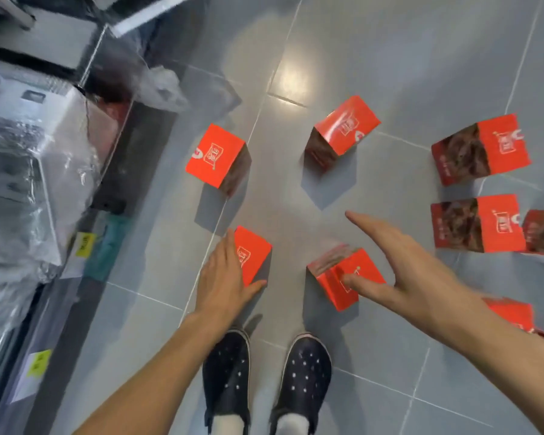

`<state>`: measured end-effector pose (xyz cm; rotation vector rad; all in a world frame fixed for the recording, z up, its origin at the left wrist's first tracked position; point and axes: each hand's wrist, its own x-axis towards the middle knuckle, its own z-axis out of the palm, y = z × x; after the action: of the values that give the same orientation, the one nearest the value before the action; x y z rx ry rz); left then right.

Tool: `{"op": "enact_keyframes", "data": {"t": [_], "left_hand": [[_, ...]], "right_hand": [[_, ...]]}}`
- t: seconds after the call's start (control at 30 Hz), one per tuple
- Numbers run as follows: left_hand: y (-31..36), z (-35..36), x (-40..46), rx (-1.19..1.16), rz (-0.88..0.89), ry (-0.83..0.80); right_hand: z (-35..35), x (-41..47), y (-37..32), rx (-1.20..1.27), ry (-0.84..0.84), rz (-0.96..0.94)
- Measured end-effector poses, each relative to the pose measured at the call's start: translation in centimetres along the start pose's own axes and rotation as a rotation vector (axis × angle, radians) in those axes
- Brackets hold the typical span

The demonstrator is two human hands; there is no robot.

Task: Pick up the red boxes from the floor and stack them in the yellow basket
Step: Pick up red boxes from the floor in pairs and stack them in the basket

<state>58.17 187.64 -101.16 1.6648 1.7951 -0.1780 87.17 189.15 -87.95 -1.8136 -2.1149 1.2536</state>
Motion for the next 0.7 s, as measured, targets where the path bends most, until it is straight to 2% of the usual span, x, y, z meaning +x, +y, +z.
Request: {"op": "enact_keyframes", "data": {"t": [0.13,0.33,0.43,0.57,0.7], "left_hand": [[0.2,0.0,0.0,-0.003,0.027,0.036],[-0.1,-6.1,-2.7,-0.013,0.179,-0.053],[-0.9,-8.1,-4.1,-0.024,0.222,-0.068],[-3.0,-7.6,-4.6,-0.035,0.24,-0.051],[-4.8,-5.6,-4.5,-0.085,0.241,-0.022]], "right_hand": [[0.3,0.2,-0.1,0.003,-0.017,-0.016],[-1.4,0.4,-0.2,0.063,-0.072,0.04],[0.0,1.0,1.4,0.036,-0.163,0.053],[4.1,2.2,6.0,-0.104,-0.239,0.025],[7.3,3.1,10.3,-0.355,-0.33,-0.143]]}}
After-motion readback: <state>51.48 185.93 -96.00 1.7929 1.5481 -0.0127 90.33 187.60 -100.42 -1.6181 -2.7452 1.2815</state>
